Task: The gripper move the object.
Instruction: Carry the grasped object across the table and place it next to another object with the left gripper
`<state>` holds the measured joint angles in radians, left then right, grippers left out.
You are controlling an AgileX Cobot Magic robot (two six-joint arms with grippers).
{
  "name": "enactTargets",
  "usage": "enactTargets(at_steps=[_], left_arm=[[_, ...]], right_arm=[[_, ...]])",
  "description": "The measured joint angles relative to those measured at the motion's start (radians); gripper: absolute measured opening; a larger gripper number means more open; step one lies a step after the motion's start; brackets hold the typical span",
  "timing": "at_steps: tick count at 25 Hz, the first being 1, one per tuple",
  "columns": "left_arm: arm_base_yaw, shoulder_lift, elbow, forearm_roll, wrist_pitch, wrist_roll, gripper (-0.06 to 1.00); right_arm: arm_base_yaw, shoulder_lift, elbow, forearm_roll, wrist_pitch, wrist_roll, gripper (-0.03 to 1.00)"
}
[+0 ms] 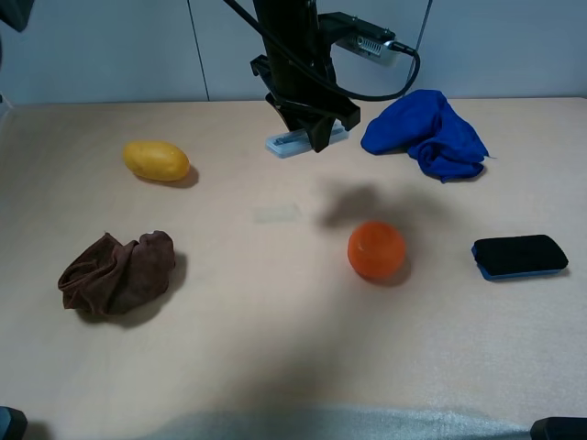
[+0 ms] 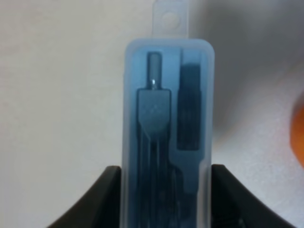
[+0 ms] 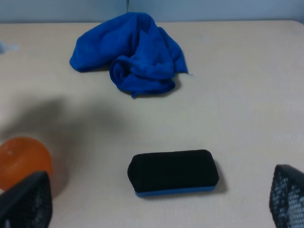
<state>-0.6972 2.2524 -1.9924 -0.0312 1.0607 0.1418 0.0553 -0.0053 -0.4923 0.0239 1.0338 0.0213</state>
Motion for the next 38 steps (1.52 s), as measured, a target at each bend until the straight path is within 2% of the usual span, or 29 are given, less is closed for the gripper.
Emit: enactTargets(at_steps=[15, 28, 38], left_arm=[[-0.108, 0.002, 0.173, -0.001, -0.117, -0.024, 0.42], [-0.112, 0.002, 0.299, -0.023, -0.263, -0.028, 0.42], [-0.119, 0.006, 0.302, -0.024, -0.293, -0.027, 0.42]], right_arm=[[0.000, 0.000, 0.000, 0.000, 0.000, 0.000, 0.69], [0.000, 0.000, 0.000, 0.000, 0.000, 0.000, 0.69], [0.000, 0.000, 0.000, 0.000, 0.000, 0.000, 0.69]])
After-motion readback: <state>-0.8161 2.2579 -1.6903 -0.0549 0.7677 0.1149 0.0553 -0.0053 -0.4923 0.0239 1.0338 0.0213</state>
